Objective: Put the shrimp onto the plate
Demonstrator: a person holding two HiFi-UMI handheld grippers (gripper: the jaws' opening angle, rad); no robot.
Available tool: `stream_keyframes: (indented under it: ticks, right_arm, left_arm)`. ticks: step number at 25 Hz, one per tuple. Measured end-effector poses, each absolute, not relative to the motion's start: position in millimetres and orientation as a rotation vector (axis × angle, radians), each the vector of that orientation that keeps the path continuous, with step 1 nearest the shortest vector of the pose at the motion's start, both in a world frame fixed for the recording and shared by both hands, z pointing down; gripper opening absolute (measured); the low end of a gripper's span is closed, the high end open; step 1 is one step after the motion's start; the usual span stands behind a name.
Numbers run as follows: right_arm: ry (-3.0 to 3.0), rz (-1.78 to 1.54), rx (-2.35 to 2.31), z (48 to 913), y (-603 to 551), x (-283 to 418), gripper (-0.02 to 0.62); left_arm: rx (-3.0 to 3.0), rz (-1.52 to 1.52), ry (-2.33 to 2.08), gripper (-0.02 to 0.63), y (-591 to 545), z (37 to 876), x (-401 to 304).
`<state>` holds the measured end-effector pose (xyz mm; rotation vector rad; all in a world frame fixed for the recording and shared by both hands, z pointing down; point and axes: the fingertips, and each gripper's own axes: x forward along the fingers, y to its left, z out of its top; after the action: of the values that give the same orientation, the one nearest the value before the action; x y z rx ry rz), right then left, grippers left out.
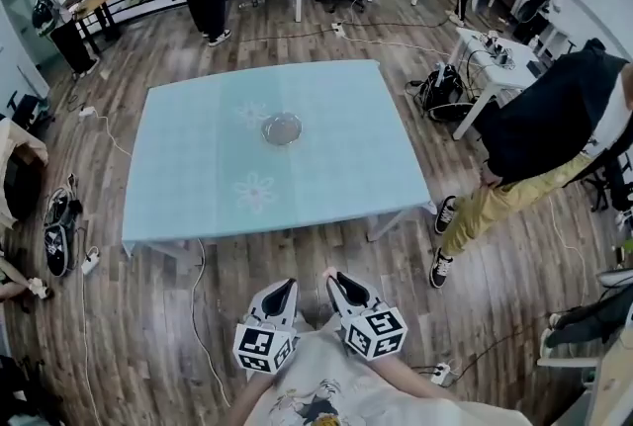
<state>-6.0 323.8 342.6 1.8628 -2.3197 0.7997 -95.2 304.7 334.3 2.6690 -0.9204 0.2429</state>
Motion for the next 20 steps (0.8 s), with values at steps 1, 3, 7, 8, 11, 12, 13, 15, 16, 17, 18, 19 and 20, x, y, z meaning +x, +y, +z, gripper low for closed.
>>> stream_keyframes:
  ticks: [1, 3, 7, 8, 11, 12, 13, 15, 16, 17, 18, 19, 20]
  right_arm:
    - [-2.305, 0.811, 1.873, 344, 319, -6, 0.08]
    - [-2.28, 0.826, 1.888, 347, 313, -7, 0.08]
    - [-2.272, 0.807, 1.88, 347, 298, -8, 0.08]
    - [-2.273, 0.824, 1.879, 348, 293, -6, 0.081]
    - [-2.296, 0.9, 1.866, 348, 279, 1, 0.08]
    - [-2.307, 0.899, 1.856, 345, 272, 4, 0.08]
    - [-2.318, 0.886, 1.848, 341, 262, 8, 0.08]
    - [-2.335, 0.869, 1.839, 337, 239, 15, 0.08]
    - [-2.339, 0.873, 1.836, 338, 228, 17, 0.08]
    - [-2.341, 0.876, 1.832, 340, 218, 19, 0.08]
    - [-2.343, 0.871, 1.829, 343, 207, 21, 0.08]
    - [-2.344, 0.862, 1.827, 347, 194, 24, 0.08]
    - [-2.348, 0.858, 1.824, 350, 182, 27, 0.08]
  left_arm:
    - [2.663, 0.235, -0.91, 0.0, 301, 336, -96]
    - [2.644, 0.237, -0.886, 0.0, 296, 344, -98]
    - [2.636, 0.246, -0.884, 0.0, 279, 348, -100]
    - [2.632, 0.245, -0.894, 0.0, 275, 347, -100]
    - [2.61, 0.266, -0.905, 0.0, 265, 346, -97]
    - [2.607, 0.277, -0.901, 0.0, 260, 346, -93]
    - [2.61, 0.285, -0.9, 0.0, 252, 344, -88]
    - [2.62, 0.294, -0.921, 0.0, 231, 338, -81]
    - [2.617, 0.297, -0.938, 0.0, 221, 338, -80]
    - [2.61, 0.302, -0.953, 0.0, 212, 339, -80]
    - [2.603, 0.307, -0.964, 0.0, 201, 344, -81]
    - [2.596, 0.312, -0.972, 0.0, 190, 349, -80]
    - [2.59, 0.317, -0.979, 0.0, 179, 354, -79]
